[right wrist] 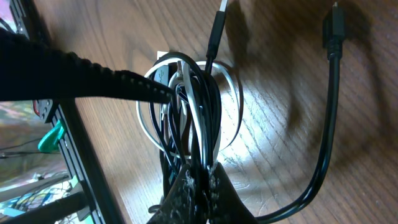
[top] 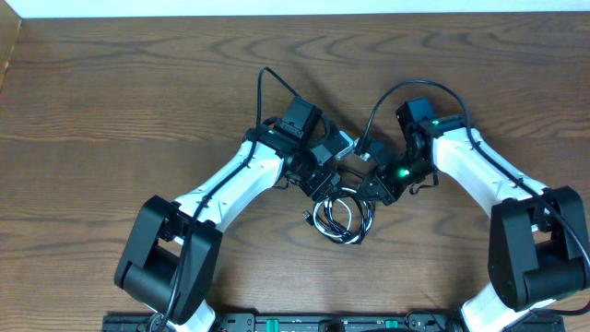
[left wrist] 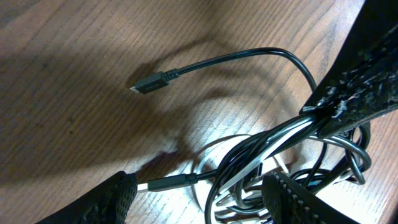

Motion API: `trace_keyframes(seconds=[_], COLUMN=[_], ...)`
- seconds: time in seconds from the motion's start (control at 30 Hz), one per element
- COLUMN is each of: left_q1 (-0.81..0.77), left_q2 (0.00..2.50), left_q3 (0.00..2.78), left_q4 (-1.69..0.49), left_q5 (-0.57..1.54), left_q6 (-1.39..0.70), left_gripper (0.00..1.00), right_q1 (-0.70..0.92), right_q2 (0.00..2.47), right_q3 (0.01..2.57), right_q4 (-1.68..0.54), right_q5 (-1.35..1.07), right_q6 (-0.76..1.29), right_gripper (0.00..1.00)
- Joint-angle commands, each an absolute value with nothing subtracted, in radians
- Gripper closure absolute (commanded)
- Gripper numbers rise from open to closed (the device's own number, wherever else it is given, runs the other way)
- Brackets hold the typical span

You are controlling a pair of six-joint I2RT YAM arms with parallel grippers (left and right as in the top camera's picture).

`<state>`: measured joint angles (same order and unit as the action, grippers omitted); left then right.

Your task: Untangle cables

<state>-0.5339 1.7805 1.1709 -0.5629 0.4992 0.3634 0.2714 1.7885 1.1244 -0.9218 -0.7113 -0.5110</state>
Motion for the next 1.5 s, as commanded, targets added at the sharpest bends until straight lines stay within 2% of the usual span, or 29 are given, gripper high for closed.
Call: trace_keyframes(seconds=[0.0, 0.13, 0.3, 0.73, 0.9, 1.2, 1.23, 1.3, 1.37, 1.4, 1.43, 1.47], left_q1=[-0.54, -0.533, -0.532, -0.462, -0.453, -0.456, -0.456, -0.453, -0.452, -0.45, -0.449, -0.447], left_q2=[1.798, 1.798, 1.798, 1.799, 1.799, 1.863, 1.878, 1.882, 1.882, 1.882, 1.882, 1.882], left_q3=[1.16, 1.159, 1.156, 1.097, 1.096, 1.095, 1.095, 1.095, 1.095, 1.095, 1.095, 1.095], left_q4=[-0.543, -0.504, -0.493, -0.439, -0.439, -0.41, -0.406, -0.398, -0.398, -0.398, -0.398, -0.397], left_q5=[0.543, 0.543, 0.551, 0.781, 0.805, 0.834, 0.865, 0.889, 0.891, 0.894, 0.907, 0.923], left_q6=[0.302, 0.152, 0.091, 0.144, 0.172, 0.173, 0.171, 0.17, 0.17, 0.17, 0.17, 0.17], left_gripper=[0.31, 0.3, 0.3, 0.31, 0.31, 0.41, 0.43, 0.6, 0.68, 0.81, 0.9, 0.92], right_q1=[0.262, 0.262, 0.261, 0.228, 0.223, 0.223, 0.222, 0.222, 0.222, 0.222, 0.222, 0.222], right_q2=[1.786, 1.786, 1.786, 1.786, 1.786, 1.786, 1.786, 1.786, 1.786, 1.786, 1.786, 1.786], right_q3=[1.123, 1.123, 1.123, 1.123, 1.123, 1.123, 1.123, 1.122, 1.123, 1.123, 1.123, 1.123], right_q4=[-0.915, -0.908, -0.909, -0.913, -0.913, -0.925, -0.929, -0.936, -0.936, -0.937, -0.938, -0.939], right_q5=[-0.774, -0.793, -0.798, -0.859, -0.893, -0.92, -0.92, -0.92, -0.92, -0.92, -0.92, -0.92], right_q6=[-0.521, -0.521, -0.509, -0.509, -0.515, -0.533, -0.533, -0.533, -0.533, -0.533, -0.533, -0.533], right_gripper=[0.99, 0.99, 0.99, 0.99, 0.99, 0.99, 0.99, 0.99, 0.99, 0.99, 0.99, 0.99])
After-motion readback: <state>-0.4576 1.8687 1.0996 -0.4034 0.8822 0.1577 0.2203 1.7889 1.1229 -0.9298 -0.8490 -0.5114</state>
